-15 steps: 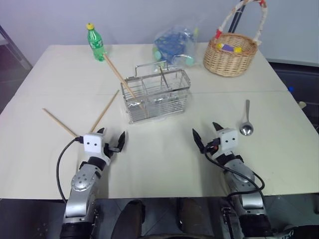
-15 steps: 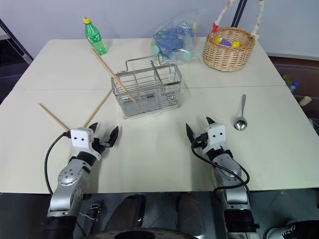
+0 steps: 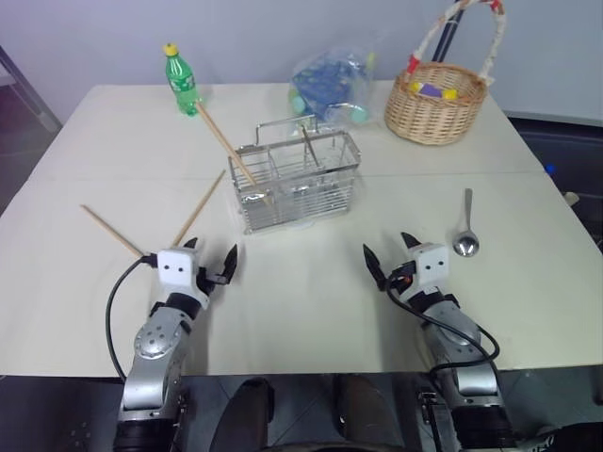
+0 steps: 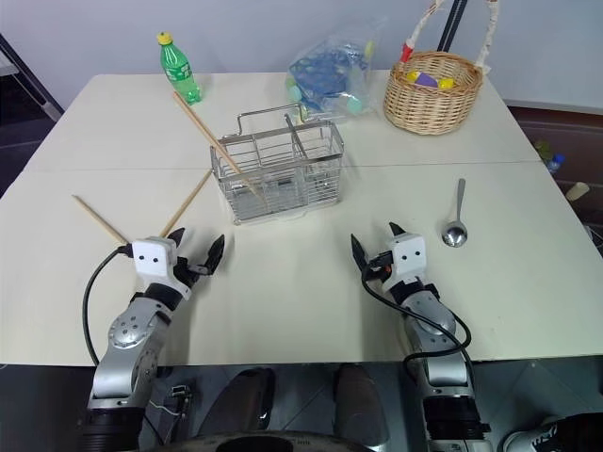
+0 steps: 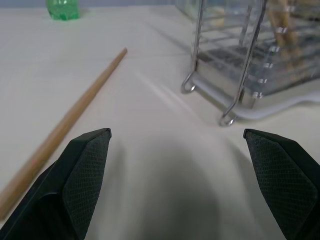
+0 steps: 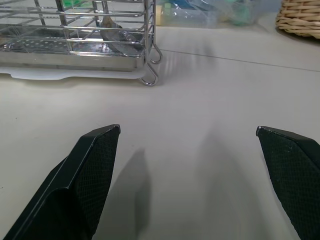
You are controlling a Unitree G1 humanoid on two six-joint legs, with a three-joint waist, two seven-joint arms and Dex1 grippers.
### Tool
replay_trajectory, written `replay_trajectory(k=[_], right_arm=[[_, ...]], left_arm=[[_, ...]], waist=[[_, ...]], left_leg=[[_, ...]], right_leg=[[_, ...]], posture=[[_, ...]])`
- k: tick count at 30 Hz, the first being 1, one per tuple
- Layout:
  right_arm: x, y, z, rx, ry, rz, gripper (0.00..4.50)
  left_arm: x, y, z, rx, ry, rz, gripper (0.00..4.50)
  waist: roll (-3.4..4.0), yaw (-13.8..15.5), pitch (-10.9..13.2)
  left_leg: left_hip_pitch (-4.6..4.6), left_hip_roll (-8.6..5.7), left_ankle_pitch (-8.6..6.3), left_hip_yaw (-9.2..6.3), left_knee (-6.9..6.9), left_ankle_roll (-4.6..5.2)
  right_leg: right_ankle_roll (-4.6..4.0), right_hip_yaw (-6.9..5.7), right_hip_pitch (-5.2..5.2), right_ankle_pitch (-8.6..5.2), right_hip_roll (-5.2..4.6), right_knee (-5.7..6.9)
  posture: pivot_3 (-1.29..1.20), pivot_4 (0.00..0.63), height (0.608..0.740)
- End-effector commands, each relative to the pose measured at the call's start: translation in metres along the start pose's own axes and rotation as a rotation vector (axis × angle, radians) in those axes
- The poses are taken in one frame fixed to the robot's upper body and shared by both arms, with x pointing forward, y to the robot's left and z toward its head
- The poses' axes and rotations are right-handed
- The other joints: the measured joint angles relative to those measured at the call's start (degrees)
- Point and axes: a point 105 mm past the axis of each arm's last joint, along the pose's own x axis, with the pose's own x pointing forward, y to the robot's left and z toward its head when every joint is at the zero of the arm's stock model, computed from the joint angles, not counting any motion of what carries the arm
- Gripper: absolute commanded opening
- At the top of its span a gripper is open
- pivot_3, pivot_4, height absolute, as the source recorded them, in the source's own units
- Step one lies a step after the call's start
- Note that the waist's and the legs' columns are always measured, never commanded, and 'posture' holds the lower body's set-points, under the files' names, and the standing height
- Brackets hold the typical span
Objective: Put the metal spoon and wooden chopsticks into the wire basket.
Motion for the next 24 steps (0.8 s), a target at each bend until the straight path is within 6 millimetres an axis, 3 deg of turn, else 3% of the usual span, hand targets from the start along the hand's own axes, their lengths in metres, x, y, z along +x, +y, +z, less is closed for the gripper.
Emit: replay_trajectory(k=[1,20,24], right_arm=[[0.003,0.002,0.017,-0.011,-0.066,0.002,4.50],[0.002,0.002,0.018,-0.012,-0.065,-0.010,4.50],[0.002,0.001,0.018,-0.016,-0.063,-0.010,4.50]], left_arm=[[0.001,-0.004,0.014,0.006,-0.042,-0.009,4.47],[0.004,-0.007,0.020,0.013,-0.037,-0.027,4.47],[-0.004,-0.019,0.035,0.024,-0.054,-0.203,4.47]], waist=[[0.00,-0.01,0.00],[0.00,0.00,0.00],[0.00,-0.05,0.00]], left_leg=[[0.00,0.00,0.00,0.00,0.00,0.00],[0.00,0.00,0.00,0.00,0.00,0.00],[0.00,0.00,0.00,0.00,0.00,0.00]], right_leg=[[0.00,0.00,0.00,0.00,0.00,0.00],[0.00,0.00,0.00,0.00,0.00,0.00],[0.00,0.00,-0.01,0.00,0.00,0.00]], posture=[[0.00,0.150,0.740],[0.00,0.150,0.740],[0.00,0.150,0.740]])
